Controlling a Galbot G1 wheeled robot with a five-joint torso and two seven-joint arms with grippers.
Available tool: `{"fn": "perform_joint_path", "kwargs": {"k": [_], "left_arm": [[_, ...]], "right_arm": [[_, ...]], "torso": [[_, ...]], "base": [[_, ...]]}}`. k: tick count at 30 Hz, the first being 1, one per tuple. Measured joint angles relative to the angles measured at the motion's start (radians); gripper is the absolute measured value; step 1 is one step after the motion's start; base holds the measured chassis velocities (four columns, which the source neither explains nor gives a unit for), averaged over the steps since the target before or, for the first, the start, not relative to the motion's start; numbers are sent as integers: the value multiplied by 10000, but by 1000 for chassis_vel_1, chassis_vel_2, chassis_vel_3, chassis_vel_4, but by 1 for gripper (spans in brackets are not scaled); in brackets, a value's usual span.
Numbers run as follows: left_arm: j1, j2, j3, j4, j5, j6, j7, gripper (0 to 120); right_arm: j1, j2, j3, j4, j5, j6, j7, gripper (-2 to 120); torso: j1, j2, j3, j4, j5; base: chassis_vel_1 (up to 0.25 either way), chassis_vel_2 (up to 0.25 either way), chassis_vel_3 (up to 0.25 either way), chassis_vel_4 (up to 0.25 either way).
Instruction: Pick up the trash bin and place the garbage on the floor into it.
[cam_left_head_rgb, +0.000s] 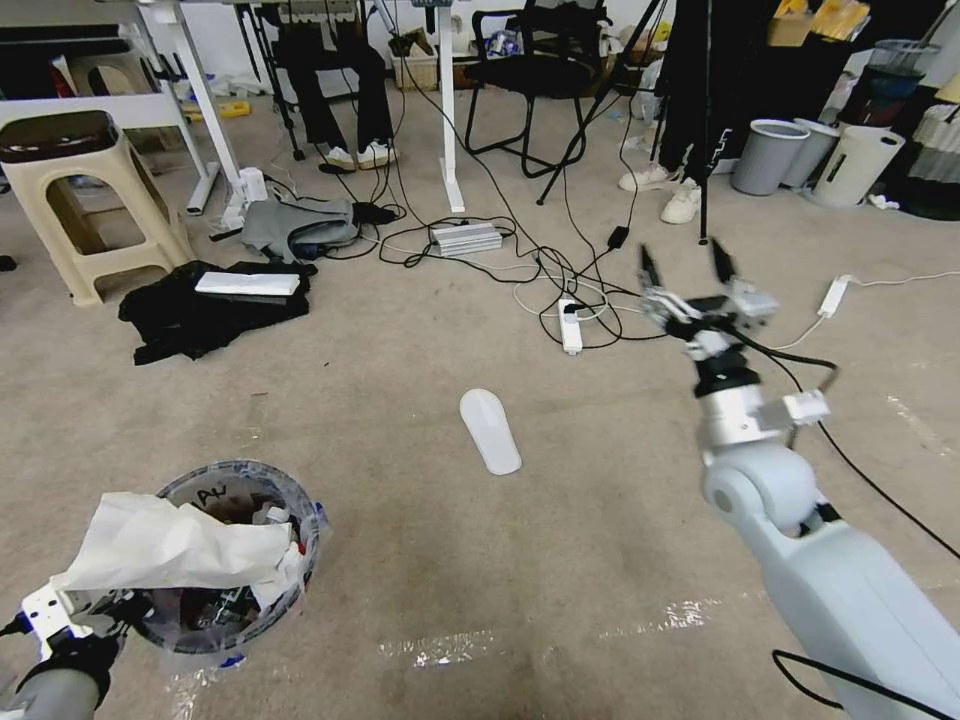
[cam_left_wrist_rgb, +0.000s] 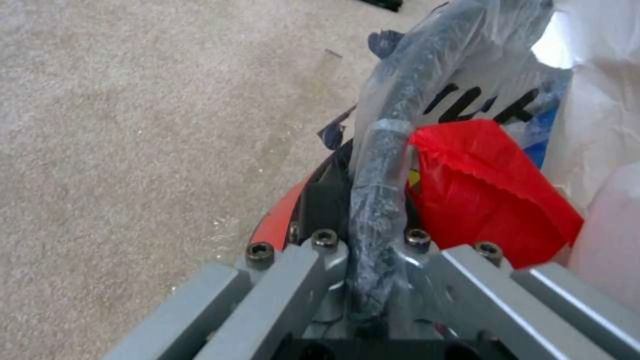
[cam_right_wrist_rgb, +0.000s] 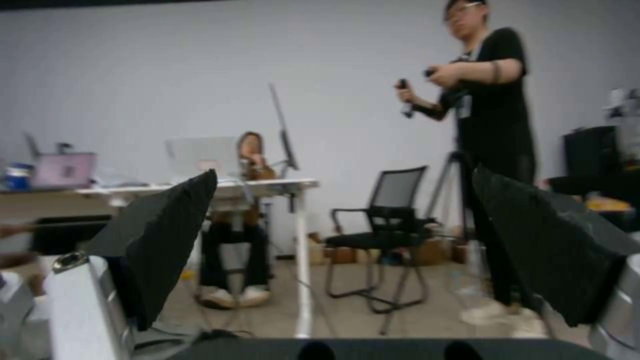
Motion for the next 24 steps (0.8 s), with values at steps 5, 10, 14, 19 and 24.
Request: {"fn": "perform_joint_path", "kwargs": {"k": [5, 10, 14, 19, 24], "left_arm": [[9, -1, 63, -89, -7, 0, 9, 1], [38, 26, 63, -124, -19, 0, 11, 1], [64, 32, 38, -158, -49, -7, 18, 1], [120, 53, 22, -267, -130, -12, 27, 1], [183, 56, 18, -272, -137, -37, 31, 1]], "right_arm": [[-791, 135, 674, 86, -582, 69, -15, 98], [-2150, 350, 1686, 834, -1840, -573, 549, 99], [-2741, 512, 1946, 1243, -2287, -850, 860, 99], [-3254, 810, 2040, 1394, -2748, -800, 854, 99], [-3276, 920, 1991, 1309, -2948, -714, 760, 100]], "torso": [[0, 1, 0, -2, -1], [0, 0, -1, -4, -3], [0, 1, -1, -2, -5], [0, 0, -1, -3, -3], [0, 1, 0, 0, -3]], "base": [[0, 0, 0, 0], [0, 0, 0, 0], [0, 0, 0, 0], [0, 0, 0, 0], [0, 0, 0, 0]]}}
